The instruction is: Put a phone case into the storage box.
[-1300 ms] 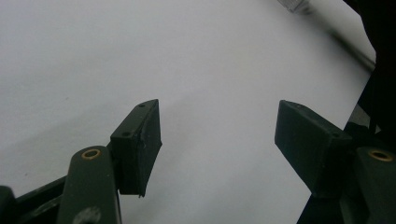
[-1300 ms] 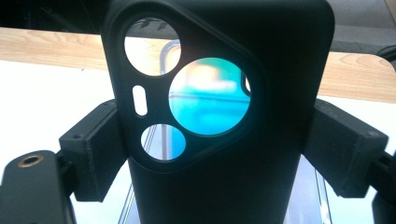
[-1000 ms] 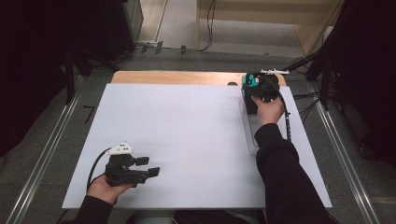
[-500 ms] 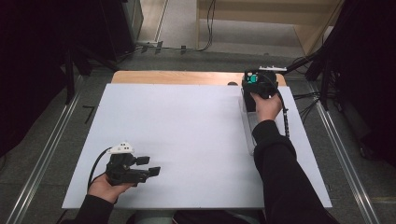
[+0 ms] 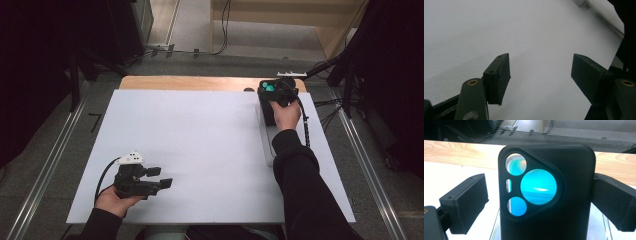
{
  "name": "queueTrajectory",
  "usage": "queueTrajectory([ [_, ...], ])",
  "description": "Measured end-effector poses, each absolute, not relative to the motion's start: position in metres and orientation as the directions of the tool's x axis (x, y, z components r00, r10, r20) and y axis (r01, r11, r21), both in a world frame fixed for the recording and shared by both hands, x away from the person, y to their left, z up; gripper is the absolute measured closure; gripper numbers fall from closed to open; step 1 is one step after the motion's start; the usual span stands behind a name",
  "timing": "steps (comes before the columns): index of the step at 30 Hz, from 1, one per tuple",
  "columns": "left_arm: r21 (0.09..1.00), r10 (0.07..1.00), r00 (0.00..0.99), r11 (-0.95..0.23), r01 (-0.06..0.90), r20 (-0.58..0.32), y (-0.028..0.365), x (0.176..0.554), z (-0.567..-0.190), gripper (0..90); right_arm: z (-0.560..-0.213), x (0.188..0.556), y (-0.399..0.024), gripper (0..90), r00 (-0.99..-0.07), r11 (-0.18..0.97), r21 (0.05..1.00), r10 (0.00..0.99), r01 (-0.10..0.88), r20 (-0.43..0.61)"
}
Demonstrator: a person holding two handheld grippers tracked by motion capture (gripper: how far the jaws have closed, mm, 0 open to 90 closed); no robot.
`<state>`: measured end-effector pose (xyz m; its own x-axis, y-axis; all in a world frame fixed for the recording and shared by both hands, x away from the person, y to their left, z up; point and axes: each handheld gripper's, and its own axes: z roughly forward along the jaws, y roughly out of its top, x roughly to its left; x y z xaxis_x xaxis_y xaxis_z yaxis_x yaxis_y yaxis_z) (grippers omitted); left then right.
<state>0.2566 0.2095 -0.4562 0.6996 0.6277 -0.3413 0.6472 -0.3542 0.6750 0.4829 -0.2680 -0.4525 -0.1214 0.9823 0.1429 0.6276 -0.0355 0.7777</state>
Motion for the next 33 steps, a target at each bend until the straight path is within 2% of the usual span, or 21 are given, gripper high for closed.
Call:
queueTrajectory([
  [14, 0.672, 0.629, 0.697, -0.354, 0.651, -0.344, 0.208, 0.259, -0.456, 32.1, -0.423, 0.469, -0.268, 1.8, -0.129, -0.061, 0.759, 0.974, 0.648, 0.188],
  [29, 0.668, 0.614, 0.709, -0.368, 0.647, -0.348, 0.204, 0.266, -0.455, 32.1, -0.398, 0.445, -0.25, 4.0, -0.283, 0.028, 0.747, 0.934, 0.665, 0.217],
  [31, 0.668, 0.612, 0.709, -0.368, 0.647, -0.349, 0.203, 0.267, -0.455, 32.1, -0.396, 0.442, -0.248, 7.7, -0.305, 0.041, 0.742, 0.926, 0.669, 0.224],
  [32, 0.67, 0.611, 0.71, -0.366, 0.646, -0.35, 0.202, 0.267, -0.456, 32.1, -0.395, 0.44, -0.246, 12.4, -0.317, 0.052, 0.739, 0.922, 0.672, 0.224],
  [33, 0.668, 0.61, 0.711, -0.369, 0.646, -0.35, 0.202, 0.268, -0.455, 32.1, -0.394, 0.437, -0.243, 12.7, -0.326, 0.061, 0.733, 0.918, 0.677, 0.224],
])
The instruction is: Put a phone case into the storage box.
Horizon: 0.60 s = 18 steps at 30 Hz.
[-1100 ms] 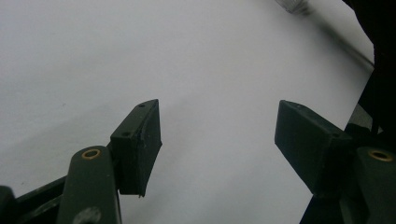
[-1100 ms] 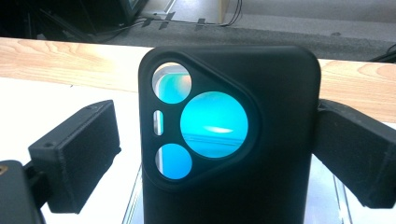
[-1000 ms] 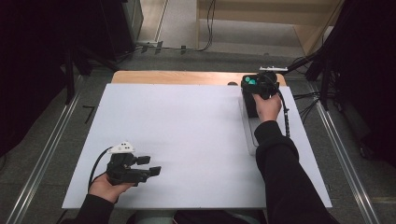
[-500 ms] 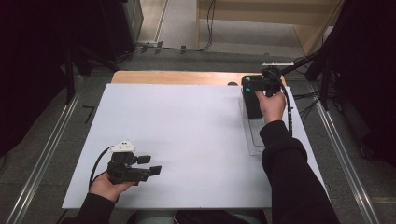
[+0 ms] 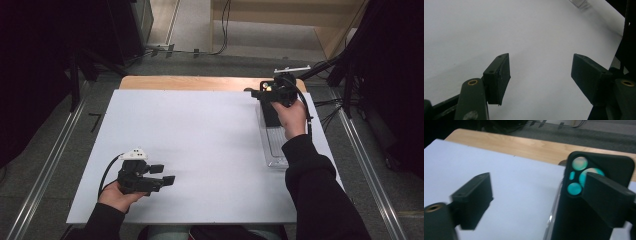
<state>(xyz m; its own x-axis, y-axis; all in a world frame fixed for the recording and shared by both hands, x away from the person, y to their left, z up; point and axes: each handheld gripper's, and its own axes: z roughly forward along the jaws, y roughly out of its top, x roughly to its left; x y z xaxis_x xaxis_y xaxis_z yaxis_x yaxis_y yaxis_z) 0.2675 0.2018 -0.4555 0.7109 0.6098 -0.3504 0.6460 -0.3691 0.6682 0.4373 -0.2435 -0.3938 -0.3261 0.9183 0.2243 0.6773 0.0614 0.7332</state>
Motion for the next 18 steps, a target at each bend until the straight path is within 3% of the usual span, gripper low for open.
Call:
queueTrajectory([
  [11, 0.666, 0.597, 0.721, -0.381, 0.642, -0.353, 0.199, 0.271, -0.455, 32.1, -0.39, 0.413, -0.221, 14.0, -0.484, 0.179, 0.732, 0.845, 0.658, 0.229],
  [13, 0.666, 0.595, 0.721, -0.38, 0.642, -0.356, 0.198, 0.272, -0.455, 32.0, -0.39, 0.409, -0.218, 18.8, -0.502, 0.189, 0.729, 0.832, 0.658, 0.237],
  [18, 0.669, 0.593, 0.721, -0.377, 0.641, -0.357, 0.199, 0.272, -0.455, 32.1, -0.395, 0.398, -0.213, 20.2, -0.534, 0.206, 0.729, 0.808, 0.653, 0.25],
])
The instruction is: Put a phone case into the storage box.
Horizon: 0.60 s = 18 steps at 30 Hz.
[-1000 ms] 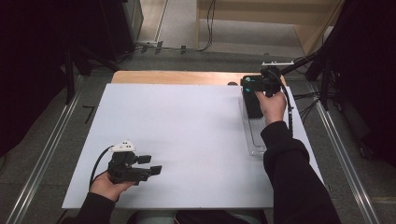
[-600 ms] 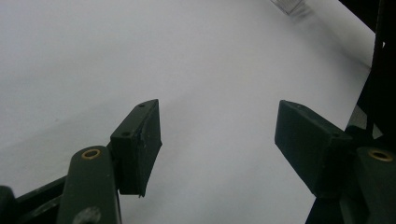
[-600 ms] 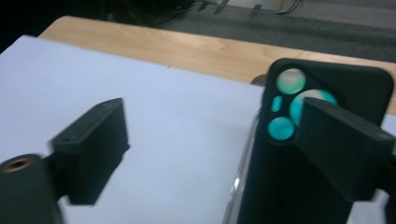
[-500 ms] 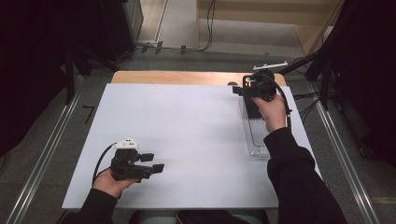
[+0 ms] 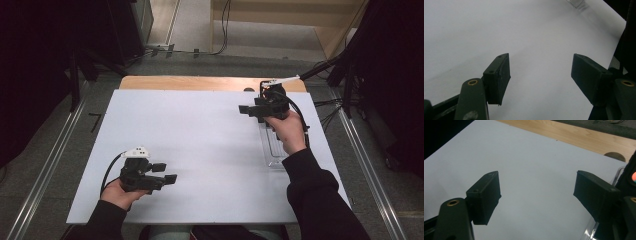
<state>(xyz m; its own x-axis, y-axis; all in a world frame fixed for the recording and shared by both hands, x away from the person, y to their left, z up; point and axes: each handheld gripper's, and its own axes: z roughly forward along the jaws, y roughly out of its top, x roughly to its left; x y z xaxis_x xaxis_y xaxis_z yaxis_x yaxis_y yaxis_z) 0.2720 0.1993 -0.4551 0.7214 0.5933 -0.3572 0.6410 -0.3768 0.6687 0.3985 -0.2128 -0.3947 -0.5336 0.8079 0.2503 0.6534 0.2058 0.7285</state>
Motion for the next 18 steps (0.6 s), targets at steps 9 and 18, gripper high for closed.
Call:
queueTrajectory([
  [9, 0.67, 0.59, 0.724, -0.379, 0.638, -0.356, 0.199, 0.272, -0.454, 32.0, -0.402, 0.385, -0.201, 21.3, -0.582, 0.262, 0.711, 0.775, 0.653, 0.248],
  [18, 0.676, 0.589, 0.722, -0.367, 0.639, -0.363, 0.202, 0.272, -0.453, 32.0, -0.412, 0.372, -0.195, 21.3, -0.612, 0.307, 0.693, 0.753, 0.653, 0.244],
])
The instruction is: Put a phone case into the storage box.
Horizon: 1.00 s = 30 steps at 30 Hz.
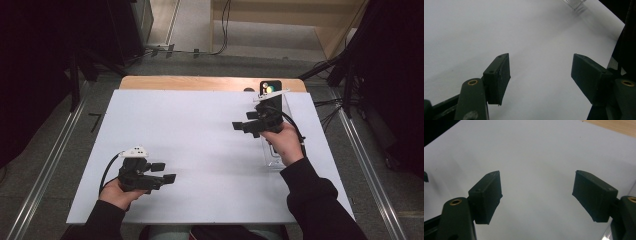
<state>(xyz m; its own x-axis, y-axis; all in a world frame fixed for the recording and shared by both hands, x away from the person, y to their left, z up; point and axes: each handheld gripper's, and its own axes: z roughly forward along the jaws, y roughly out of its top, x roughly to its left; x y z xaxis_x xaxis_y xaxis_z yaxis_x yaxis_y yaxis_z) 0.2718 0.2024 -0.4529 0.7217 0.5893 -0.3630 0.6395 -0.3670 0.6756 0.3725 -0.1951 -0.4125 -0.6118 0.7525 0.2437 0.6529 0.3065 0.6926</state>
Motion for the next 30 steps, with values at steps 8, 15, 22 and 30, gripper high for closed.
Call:
queueTrajectory([
  [8, 0.676, 0.588, 0.723, -0.368, 0.638, -0.363, 0.202, 0.271, -0.452, 32.0, -0.418, 0.356, -0.2, 21.3, -0.624, 0.311, 0.693, 0.739, 0.651, 0.254],
  [15, 0.678, 0.585, 0.725, -0.368, 0.637, -0.364, 0.202, 0.271, -0.452, 32.1, -0.422, 0.342, -0.203, 21.3, -0.642, 0.33, 0.689, 0.723, 0.646, 0.256],
  [22, 0.681, 0.584, 0.726, -0.364, 0.635, -0.365, 0.204, 0.271, -0.451, 32.0, -0.424, 0.325, -0.206, 21.3, -0.671, 0.355, 0.685, 0.693, 0.637, 0.265],
  [30, 0.676, 0.575, 0.728, -0.37, 0.638, -0.372, 0.203, 0.271, -0.452, 32.0, -0.431, 0.303, -0.208, 21.3, -0.687, 0.367, 0.691, 0.679, 0.623, 0.258],
])
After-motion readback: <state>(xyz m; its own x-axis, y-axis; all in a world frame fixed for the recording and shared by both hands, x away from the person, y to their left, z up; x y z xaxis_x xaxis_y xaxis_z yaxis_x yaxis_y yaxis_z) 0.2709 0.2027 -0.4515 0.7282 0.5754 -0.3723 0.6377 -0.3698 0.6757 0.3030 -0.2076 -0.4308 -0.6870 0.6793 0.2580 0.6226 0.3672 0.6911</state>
